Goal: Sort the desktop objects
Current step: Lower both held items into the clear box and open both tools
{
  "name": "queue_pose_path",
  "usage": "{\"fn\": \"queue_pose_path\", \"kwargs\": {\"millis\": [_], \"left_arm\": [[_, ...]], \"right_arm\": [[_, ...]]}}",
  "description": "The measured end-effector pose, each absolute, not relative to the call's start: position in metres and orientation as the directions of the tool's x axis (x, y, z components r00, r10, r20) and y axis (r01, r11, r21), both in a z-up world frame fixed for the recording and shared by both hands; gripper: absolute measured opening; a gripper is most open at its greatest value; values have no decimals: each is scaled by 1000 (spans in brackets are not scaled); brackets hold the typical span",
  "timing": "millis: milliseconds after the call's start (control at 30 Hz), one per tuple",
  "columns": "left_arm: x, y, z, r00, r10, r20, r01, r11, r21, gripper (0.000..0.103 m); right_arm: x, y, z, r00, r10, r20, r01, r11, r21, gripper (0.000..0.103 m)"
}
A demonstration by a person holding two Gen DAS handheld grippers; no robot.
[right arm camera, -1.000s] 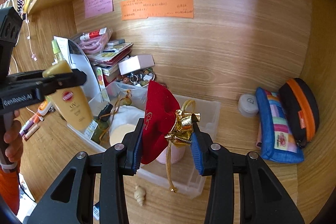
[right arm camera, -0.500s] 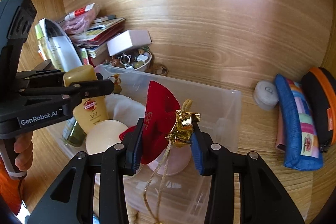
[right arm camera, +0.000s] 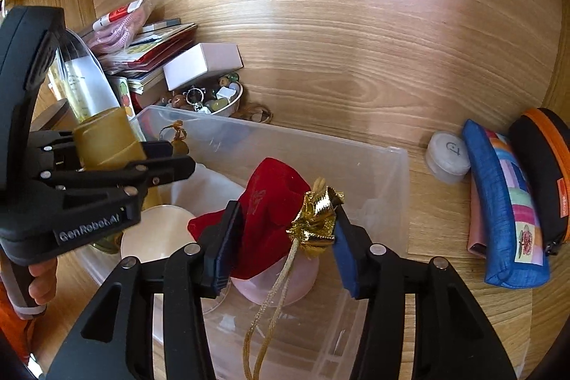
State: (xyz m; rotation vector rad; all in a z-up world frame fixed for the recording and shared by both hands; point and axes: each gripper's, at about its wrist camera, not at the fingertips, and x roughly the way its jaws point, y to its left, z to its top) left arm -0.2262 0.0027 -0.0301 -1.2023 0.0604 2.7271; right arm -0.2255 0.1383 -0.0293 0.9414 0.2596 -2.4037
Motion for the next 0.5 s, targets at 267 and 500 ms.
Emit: {"fn": "queue_pose_path", "kwargs": {"millis": [267, 500], "left_arm": [[-223, 1, -28, -680, 114, -724, -151, -988, -14, 52], [-215, -5, -18, -712, 101, -695, -124, -992, -18, 72]], "right_arm": [[-222, 142, -25, -635, -407, -656, 539, -842, 1, 54], [-214, 146, -17, -650, -413, -638, 544, -839, -11, 72]]}}
